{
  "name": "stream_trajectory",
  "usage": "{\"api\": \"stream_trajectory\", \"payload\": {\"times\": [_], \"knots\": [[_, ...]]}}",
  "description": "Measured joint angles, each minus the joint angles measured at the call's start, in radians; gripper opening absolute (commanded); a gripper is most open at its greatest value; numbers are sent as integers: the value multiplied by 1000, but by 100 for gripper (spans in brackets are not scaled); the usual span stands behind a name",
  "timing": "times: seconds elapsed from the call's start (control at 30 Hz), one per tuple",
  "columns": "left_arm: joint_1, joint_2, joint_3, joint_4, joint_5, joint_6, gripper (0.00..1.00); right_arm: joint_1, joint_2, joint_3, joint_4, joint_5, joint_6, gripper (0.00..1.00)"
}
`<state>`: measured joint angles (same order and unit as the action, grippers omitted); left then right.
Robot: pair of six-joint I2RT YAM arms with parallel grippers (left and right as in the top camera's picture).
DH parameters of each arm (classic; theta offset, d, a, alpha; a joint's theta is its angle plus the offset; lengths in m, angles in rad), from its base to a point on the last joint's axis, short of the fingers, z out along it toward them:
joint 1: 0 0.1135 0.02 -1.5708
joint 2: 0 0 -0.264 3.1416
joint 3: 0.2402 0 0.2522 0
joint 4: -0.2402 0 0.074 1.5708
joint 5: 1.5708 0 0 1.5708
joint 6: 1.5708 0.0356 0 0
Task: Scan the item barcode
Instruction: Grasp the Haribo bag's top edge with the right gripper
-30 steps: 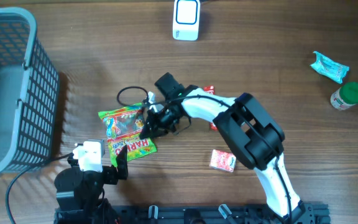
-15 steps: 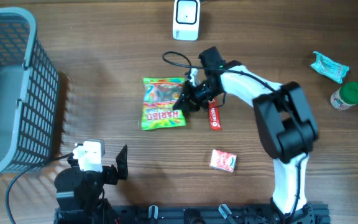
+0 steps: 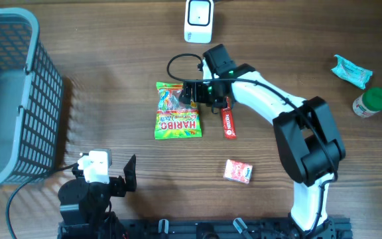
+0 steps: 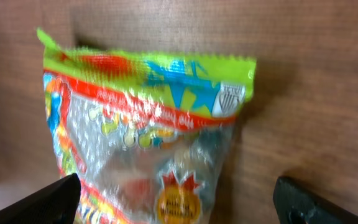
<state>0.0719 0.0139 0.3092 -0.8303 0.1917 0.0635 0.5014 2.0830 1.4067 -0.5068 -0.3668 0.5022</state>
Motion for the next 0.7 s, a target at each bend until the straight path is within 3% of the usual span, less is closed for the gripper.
{"api": "stream_trajectory", "payload": {"times": [0.3, 0.37, 0.4, 0.43, 0.47, 0.7], "knots": [[0, 0, 0, 0, 0, 0, 100, 170, 57, 56, 57, 110, 30, 99], [0, 0, 0, 0, 0, 0, 100, 181, 76, 77, 75, 111, 61, 71], [0, 0, 0, 0, 0, 0, 100, 179, 80, 82, 75, 111, 82, 50], [0, 0, 0, 0, 0, 0, 100, 174, 85, 82, 76, 109, 98, 22], [0, 0, 0, 0, 0, 0, 100, 164, 90, 82, 77, 115, 118, 5], [0, 0, 0, 0, 0, 0, 100, 97, 113, 78, 75, 75, 179, 4]]}}
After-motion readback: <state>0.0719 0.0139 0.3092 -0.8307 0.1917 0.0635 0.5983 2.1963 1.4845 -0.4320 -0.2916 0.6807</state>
